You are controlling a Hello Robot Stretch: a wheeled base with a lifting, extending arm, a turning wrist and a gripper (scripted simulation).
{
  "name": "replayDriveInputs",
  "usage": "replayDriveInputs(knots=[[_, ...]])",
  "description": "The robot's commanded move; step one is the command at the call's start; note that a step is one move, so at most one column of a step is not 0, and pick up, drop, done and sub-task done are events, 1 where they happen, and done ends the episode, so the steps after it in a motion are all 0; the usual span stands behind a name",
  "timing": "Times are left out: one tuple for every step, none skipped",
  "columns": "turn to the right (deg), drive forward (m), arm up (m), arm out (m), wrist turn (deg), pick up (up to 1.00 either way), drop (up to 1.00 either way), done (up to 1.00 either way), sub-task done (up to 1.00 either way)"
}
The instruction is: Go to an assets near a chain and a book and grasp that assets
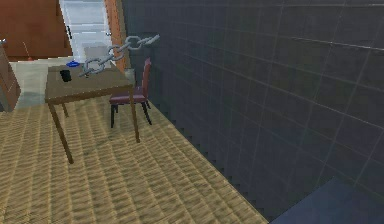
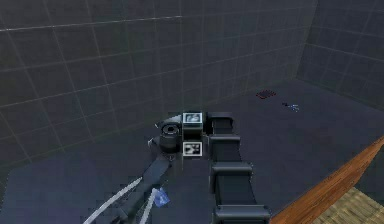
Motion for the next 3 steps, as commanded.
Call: replayDriveInputs(knots=[[0.0, 0.00, 0.00, 0.00, 45.0, 0.00, 0.00, 0.00, 0.00], [0.0, 0.00, 0.00, 0.00, 45.0, 0.00, 0.00, 0.00, 0.00], [0.0, 0.00, 0.00, 0.00, 15.0, 0.00, 0.00, 0.00, 0.00]])
